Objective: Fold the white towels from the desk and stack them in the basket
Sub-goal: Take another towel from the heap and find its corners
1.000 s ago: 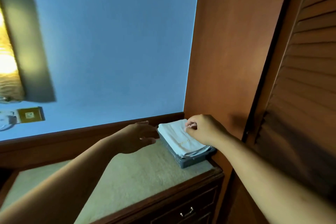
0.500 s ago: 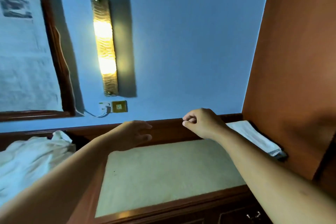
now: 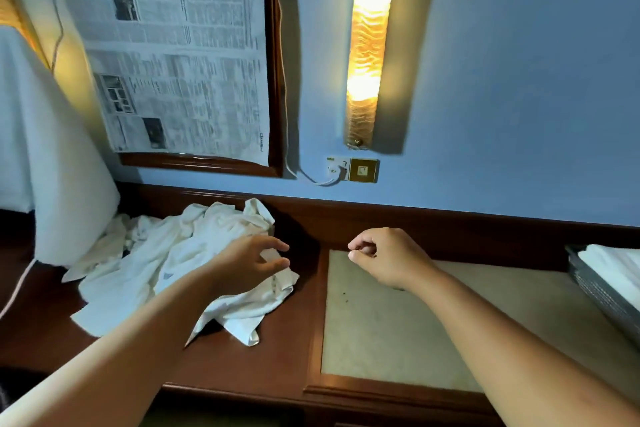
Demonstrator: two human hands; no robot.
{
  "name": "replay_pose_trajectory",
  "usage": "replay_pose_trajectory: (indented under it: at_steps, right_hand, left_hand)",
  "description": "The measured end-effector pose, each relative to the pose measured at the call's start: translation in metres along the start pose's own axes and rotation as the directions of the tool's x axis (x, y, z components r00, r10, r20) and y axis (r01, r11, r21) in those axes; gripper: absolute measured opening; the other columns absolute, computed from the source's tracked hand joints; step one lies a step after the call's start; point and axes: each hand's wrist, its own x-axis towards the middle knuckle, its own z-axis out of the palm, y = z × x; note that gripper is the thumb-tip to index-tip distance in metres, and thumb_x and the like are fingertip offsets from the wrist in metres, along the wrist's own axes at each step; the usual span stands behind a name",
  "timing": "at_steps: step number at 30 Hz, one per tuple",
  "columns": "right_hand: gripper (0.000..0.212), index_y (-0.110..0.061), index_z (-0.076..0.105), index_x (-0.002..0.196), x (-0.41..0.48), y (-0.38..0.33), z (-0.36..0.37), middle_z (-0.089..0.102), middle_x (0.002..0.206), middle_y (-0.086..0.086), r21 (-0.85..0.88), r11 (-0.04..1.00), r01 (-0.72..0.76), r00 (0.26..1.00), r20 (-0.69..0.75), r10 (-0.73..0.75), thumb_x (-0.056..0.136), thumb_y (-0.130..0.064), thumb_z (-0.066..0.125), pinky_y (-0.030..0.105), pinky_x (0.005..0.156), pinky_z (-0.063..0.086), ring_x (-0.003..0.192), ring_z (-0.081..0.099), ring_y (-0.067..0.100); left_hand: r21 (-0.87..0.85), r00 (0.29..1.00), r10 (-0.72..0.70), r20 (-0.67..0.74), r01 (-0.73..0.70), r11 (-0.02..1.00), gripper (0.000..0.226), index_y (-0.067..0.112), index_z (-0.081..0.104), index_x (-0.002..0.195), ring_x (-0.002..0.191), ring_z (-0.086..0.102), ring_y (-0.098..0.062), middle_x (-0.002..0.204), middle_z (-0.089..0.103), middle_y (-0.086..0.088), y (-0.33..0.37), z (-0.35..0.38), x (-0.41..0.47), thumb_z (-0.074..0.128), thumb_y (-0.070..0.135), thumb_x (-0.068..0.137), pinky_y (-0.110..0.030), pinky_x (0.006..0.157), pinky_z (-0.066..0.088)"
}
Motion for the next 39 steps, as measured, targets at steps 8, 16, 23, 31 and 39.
replay_pose_trajectory:
  at_steps: [8, 16, 23, 31, 39]
  right_hand:
    - [0.014, -0.04, 0.07, 0.104, 0.115, -0.005, 0.076, 0.068, 0.089, -0.016, 0.031, 0.999, -0.014, 0.99, 0.144, 0.01, 0.091, -0.043, 0.064, 0.033, 0.08, 0.059, 0.082, 0.066, 0.003]
    - [0.014, -0.033, 0.071, 0.105, 0.221, -0.053, 0.186, 0.066, 0.094, -0.014, 0.113, 0.994, -0.002, 0.935, 0.352, -0.038, 0.094, -0.039, 0.064, 0.019, 0.075, 0.05, 0.086, 0.062, 0.0]
    - [0.023, -0.032, 0.066, 0.116, 0.264, -0.09, 0.272, 0.068, 0.107, -0.005, 0.121, 0.992, -0.039, 0.914, 0.405, -0.013, 0.094, -0.038, 0.062, 0.037, 0.088, 0.057, 0.096, 0.065, 0.01]
    - [0.058, -0.033, 0.043, 0.146, 0.283, -0.12, 0.349, 0.023, 0.157, -0.007, -0.106, 0.987, 0.124, 0.921, 0.381, -0.075, 0.091, -0.032, 0.062, 0.033, 0.105, 0.043, 0.142, 0.032, 0.018]
    - [0.071, -0.037, 0.028, 0.154, 0.289, -0.136, 0.399, -0.003, 0.167, -0.006, -0.337, 0.923, 0.187, 0.922, 0.385, -0.046, 0.09, -0.033, 0.058, 0.045, 0.122, 0.005, 0.154, -0.009, 0.023]
  left_hand:
    - [-0.064, 0.98, -0.197, 0.025, 0.198, 0.978, 0.026, 0.031, 0.067, 0.12, 0.048, 0.05, 0.009, 0.049, 0.053, 0.023, -0.105, 0.003, 0.043, 0.064, 0.042, 0.096, -0.012, 0.055, 0.037]
    - [-0.101, 0.923, -0.383, 0.048, 0.386, 0.917, 0.028, 0.036, 0.064, 0.123, 0.051, 0.052, 0.014, 0.068, 0.053, 0.019, -0.224, -0.022, 0.062, 0.061, 0.045, 0.097, -0.01, 0.051, 0.036]
    - [-0.1, 0.918, -0.387, 0.089, 0.395, 0.913, 0.024, 0.04, 0.062, 0.119, 0.08, 0.064, 0.01, 0.108, 0.064, 0.021, -0.325, -0.037, 0.087, 0.062, 0.044, 0.096, -0.01, 0.064, 0.046]
    - [-0.097, 0.94, -0.303, 0.156, 0.32, 0.943, 0.027, 0.033, 0.065, 0.122, 0.085, 0.067, 0.001, 0.12, 0.064, 0.02, -0.413, -0.051, 0.129, 0.063, 0.041, 0.096, -0.012, 0.066, 0.044]
    - [-0.042, 0.946, -0.272, 0.175, 0.283, 0.958, 0.03, 0.028, 0.064, 0.126, 0.078, 0.06, 0.005, 0.122, 0.062, 0.013, -0.475, -0.053, 0.137, 0.063, 0.035, 0.097, -0.008, 0.071, 0.041]
